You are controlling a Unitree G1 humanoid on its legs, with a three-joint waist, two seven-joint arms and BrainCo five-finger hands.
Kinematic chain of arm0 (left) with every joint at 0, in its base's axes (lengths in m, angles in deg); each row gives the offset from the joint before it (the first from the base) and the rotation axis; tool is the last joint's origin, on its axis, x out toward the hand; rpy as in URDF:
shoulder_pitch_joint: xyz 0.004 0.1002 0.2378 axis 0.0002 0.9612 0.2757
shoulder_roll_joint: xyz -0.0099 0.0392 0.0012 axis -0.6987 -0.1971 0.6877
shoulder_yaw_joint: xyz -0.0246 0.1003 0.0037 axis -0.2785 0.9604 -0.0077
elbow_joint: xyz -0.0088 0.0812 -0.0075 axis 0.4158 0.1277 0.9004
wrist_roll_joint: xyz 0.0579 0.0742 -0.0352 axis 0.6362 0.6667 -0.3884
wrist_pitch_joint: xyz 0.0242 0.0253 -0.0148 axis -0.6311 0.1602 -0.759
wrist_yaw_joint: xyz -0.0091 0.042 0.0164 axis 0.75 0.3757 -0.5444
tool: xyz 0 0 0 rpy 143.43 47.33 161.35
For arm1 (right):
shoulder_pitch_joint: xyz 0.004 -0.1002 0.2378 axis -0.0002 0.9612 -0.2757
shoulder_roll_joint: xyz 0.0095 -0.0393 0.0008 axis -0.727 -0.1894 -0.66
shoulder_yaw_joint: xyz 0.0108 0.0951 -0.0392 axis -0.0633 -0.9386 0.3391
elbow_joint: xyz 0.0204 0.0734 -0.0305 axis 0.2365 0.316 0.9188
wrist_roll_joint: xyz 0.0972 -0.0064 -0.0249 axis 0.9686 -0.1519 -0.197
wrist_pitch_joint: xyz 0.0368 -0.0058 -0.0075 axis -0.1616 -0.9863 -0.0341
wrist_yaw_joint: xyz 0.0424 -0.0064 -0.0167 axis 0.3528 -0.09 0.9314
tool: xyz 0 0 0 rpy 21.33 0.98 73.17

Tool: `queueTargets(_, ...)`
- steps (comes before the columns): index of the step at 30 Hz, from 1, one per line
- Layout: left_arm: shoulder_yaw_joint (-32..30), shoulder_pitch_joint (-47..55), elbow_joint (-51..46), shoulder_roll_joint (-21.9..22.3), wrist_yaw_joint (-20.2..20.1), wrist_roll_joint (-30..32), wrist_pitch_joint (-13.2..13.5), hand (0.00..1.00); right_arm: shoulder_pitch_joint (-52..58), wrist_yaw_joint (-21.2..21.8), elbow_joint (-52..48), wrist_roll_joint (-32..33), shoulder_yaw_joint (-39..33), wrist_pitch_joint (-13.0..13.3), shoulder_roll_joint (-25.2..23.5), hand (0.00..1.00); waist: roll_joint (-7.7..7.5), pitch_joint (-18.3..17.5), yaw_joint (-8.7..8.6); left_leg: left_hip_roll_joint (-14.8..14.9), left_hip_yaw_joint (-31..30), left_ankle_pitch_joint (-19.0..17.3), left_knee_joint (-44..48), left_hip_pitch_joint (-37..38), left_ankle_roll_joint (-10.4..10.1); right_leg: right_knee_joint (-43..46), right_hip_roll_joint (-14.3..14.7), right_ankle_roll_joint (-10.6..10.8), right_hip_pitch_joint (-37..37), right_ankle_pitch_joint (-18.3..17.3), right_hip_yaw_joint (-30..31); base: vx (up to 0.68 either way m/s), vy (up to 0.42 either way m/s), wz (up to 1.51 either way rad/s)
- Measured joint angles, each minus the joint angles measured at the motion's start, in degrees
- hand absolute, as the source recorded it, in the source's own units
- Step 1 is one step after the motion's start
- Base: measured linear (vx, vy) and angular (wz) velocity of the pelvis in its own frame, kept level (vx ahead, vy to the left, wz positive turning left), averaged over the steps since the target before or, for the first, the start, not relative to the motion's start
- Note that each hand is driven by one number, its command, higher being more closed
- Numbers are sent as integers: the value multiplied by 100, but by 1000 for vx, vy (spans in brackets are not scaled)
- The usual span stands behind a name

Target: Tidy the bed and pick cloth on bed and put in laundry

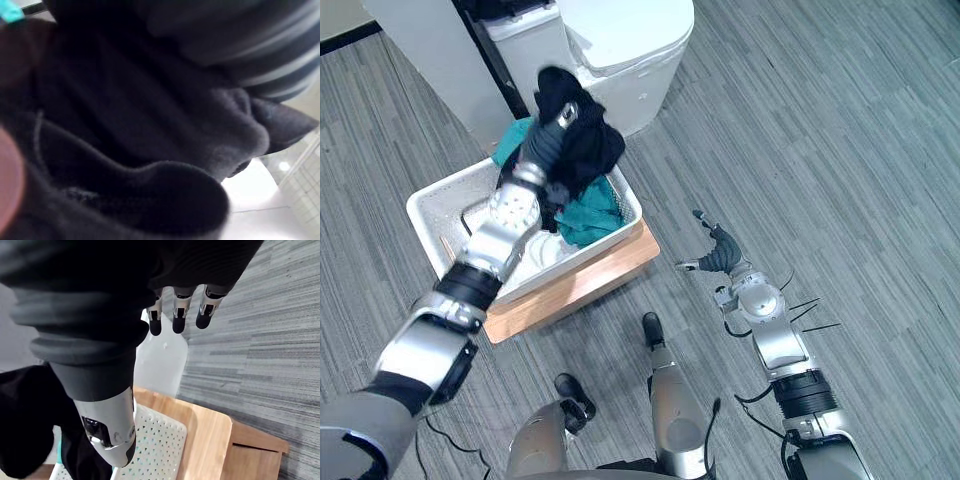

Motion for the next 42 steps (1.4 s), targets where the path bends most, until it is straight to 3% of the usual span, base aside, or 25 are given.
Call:
queueTargets(3,-87,553,-692,243,126,8,2,100,117,-64,-37,-13,-24,-1,-1,0,127,45,209,-2,-134,4,47,-67,4,0,-9,-1,5,0,-88,-61,-35,19)
queueTargets(5,-231,775,-869,262,257,23,0,100,165,-88,-39,-13,-24,-3,-10,0,191,45,247,-12,-231,1,61,-174,7,0,-13,-2,11,-3,-169,-81,-52,28)
queueTargets(11,-1015,941,-908,115,650,29,-103,100,508,-281,-85,-12,-87,-7,-60,0,204,50,383,-105,-476,69,55,-343,35,-1,-94,-6,19,-7,-391,-69,-48,23)
queueTargets(12,-1092,908,-854,33,708,45,-147,0,523,-285,-93,-12,-87,-7,-72,0,204,50,381,-113,-497,85,55,-373,43,-1,-105,-9,19,-9,-428,-36,-29,22)
queueTargets(16,-1377,249,463,-451,887,187,-403,0,524,-283,-154,21,-82,-8,-76,0,202,50,399,-195,-575,143,29,-427,81,-22,-138,-16,12,-6,-496,-20,-19,10)
queueTargets(21,-1366,-504,1360,-848,820,174,-640,0,516,-271,-154,245,-79,-12,-68,0,197,49,366,-212,-566,155,33,-417,94,-38,-157,-23,-6,-1,-490,0,0,0)
queueTargets(26,-1227,-679,1363,-970,568,166,-646,0,409,-235,-154,474,-79,-12,-53,0,187,52,351,-218,-501,154,34,-383,94,-38,-160,-43,-26,13,-428,-8,-13,-5)
queueTargets(33,-1154,-582,1308,-992,-111,2,-647,0,283,-22,-140,518,-167,22,-52,0,65,85,341,-217,-408,135,26,-247,111,-53,-158,-77,108,-8,-313,-53,-34,-6)
queueTargets(39,-1162,748,80,-1000,-851,-356,-650,0,339,148,-104,510,-602,117,-43,0,44,59,363,-223,-361,131,-112,99,111,-135,-143,-100,425,-35,-321,-13,-22,0)
queueTargets(42,-1175,1501,-310,-979,-971,-463,-695,0,522,245,-5,466,-684,200,-62,0,59,-115,383,-276,-365,165,-289,274,74,-150,-153,-94,537,-68,-337,19,-12,2)
